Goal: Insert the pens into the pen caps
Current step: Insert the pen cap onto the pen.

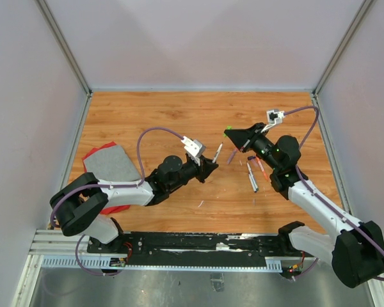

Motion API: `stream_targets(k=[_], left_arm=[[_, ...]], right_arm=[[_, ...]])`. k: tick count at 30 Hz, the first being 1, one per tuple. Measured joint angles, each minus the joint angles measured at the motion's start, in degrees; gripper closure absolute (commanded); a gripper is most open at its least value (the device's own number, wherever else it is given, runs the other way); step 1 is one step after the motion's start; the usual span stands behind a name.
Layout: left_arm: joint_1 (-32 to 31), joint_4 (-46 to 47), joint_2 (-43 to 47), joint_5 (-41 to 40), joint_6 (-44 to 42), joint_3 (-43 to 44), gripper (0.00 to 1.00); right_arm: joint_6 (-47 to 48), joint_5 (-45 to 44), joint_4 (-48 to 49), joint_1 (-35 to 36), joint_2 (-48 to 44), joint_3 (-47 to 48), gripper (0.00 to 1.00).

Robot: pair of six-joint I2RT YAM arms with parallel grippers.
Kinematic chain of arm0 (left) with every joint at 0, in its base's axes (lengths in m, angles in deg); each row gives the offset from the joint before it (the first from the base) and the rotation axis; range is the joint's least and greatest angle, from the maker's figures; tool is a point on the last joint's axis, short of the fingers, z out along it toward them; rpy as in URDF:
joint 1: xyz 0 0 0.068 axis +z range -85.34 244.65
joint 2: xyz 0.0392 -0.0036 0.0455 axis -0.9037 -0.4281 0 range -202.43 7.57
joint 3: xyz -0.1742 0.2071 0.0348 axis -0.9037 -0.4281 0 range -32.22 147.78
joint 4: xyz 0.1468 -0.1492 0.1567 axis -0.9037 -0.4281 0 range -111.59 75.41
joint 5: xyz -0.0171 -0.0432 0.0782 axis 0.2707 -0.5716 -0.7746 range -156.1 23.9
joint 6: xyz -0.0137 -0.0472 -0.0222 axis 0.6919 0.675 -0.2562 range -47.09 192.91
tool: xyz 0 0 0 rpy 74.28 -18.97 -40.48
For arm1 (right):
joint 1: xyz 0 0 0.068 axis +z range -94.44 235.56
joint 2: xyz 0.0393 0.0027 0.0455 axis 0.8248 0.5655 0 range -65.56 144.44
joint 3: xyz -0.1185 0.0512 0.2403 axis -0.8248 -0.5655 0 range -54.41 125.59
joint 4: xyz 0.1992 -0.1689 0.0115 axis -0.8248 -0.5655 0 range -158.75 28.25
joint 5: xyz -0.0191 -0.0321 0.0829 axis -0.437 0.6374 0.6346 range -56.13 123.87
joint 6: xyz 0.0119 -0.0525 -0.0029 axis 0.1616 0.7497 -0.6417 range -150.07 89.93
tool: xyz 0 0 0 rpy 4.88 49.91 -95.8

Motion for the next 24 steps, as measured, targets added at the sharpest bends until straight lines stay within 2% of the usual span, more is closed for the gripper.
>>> stream_targets(k=[24], left_arm=[[0.0,0.0,0.2,0.4,-0.5,-0.3,0.99]], right_arm=[[-1.7,1.4,-1.7,-0.5,1.9,-0.3,0.99]])
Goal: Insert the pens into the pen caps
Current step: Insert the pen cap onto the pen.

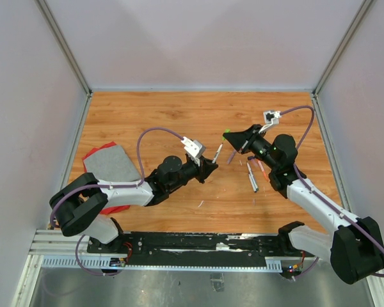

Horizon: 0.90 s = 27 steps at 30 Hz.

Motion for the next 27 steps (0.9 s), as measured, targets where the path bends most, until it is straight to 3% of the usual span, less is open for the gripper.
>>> stream_targets(k=[27], left_arm=[[0.0,0.0,0.0,0.0,0.0,0.0,0.99]], right_arm=[[-0.1,1.6,-1.5,0.0,-0.2,0.0,0.99]])
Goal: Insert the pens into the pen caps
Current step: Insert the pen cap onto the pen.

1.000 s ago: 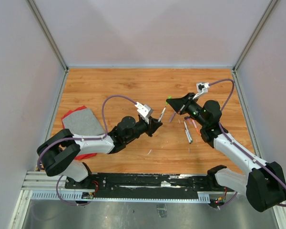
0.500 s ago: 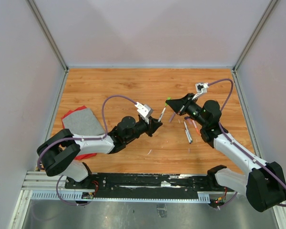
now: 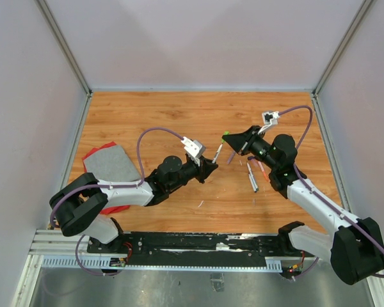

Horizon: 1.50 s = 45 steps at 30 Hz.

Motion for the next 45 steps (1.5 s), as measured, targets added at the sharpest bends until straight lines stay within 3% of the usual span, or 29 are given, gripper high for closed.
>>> stream_targets(k=[18,31,38,45], left_arm=[[-0.1,0.0,0.0,0.2,0.0,0.0,0.99],[-0.1,-2.1,0.0,0.3,0.0,0.0,0.99],[-0.1,-4.8,0.0,-0.1,0.0,-0.7,0.99],[-0.1,-2.4,0.0,-0.1,0.0,-0.7,0.99]], right_arm=[[-2.0,2.6,-0.8,0.0,-0.5,-1.6,1.00],[-4.6,3.8,5.1,1.0,1.6,-6.2,0.99],[-6.2,3.6,10.4,1.6,4.7,-9.1,0.80],[-4.1,2.8,4.9,2.7,0.9,-9.5,0.40]])
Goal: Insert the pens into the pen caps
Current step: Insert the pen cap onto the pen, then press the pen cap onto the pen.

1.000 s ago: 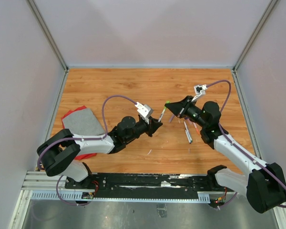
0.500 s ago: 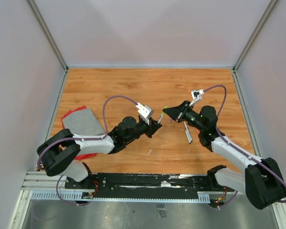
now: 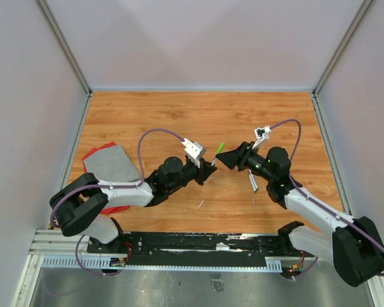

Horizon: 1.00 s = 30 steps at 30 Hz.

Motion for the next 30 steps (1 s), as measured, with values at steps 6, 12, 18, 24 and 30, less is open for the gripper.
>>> stream_targets(k=[6,12,18,24,30], left_arm=[[0.0,1.1,0.0,0.0,0.0,0.0,0.99],[0.0,1.3,0.0,0.0,0.0,0.0,0.99],[0.0,1.5,0.0,0.0,0.0,0.0,0.99],[0.0,1.5,0.0,0.1,0.0,0.0,1.00],[0.0,1.7,0.0,0.2,0.0,0.0,1.00]], right_arm=[[4.6,-6.9,-11.8,0.4,-9.7,1.0,0.24],[6.7,-14.1,-18.0,0.4,-12.6,5.0,0.27],[7.3,-12.6,-18.0,0.4,-6.0,10.7,0.42],[7.0,-8.1,-16.2,0.4,-0.6,12.2,0.53],[6.6,-6.1,-14.6,0.4,0.4,12.2,0.62]])
